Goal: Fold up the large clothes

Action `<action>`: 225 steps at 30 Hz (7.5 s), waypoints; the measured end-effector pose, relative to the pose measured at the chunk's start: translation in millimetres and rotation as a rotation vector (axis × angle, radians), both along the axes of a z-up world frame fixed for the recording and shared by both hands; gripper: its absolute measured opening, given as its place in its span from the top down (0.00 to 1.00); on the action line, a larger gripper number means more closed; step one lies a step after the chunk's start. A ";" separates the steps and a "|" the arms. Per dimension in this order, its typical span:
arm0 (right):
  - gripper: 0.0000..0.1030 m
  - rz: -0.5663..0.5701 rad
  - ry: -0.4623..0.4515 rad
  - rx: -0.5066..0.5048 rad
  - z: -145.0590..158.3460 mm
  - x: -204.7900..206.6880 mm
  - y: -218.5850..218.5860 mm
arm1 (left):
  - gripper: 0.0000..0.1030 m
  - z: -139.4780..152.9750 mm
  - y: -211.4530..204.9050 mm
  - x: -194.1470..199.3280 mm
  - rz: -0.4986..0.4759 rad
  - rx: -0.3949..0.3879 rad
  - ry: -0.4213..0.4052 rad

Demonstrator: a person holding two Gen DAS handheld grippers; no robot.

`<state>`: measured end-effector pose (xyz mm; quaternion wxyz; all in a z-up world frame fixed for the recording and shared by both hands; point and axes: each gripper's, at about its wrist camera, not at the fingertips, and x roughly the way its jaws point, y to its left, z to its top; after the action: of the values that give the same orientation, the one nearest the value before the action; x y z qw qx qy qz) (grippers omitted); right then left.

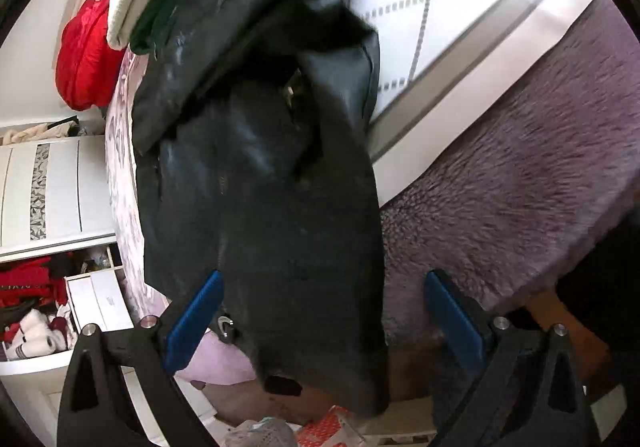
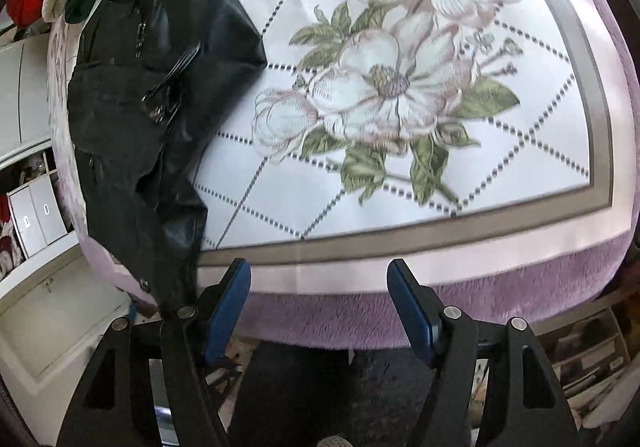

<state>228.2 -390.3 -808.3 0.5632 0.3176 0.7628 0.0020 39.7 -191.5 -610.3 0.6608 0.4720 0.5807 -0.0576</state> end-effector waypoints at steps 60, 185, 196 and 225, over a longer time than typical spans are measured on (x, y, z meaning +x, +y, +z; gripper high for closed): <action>0.80 -0.144 -0.167 0.106 100.5 289.6 183.3 | 0.97 137.3 213.3 174.3 0.534 -0.562 -0.049; 0.86 -0.732 -0.621 0.183 65.3 55.3 -2.5 | 0.01 0.4 140.0 289.8 0.744 -0.785 0.195; 0.86 -0.419 -0.708 0.013 145.4 84.5 45.0 | 0.00 -28.1 118.6 293.2 0.765 -0.790 0.202; 0.13 0.585 -0.216 0.428 74.9 83.8 413.4 | 0.00 115.8 444.7 116.0 1.444 -0.896 -0.289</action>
<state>311.9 23.1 -733.3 0.5367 0.1948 0.7400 0.3556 155.7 253.2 -494.5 0.7268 -0.3153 0.5715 0.2138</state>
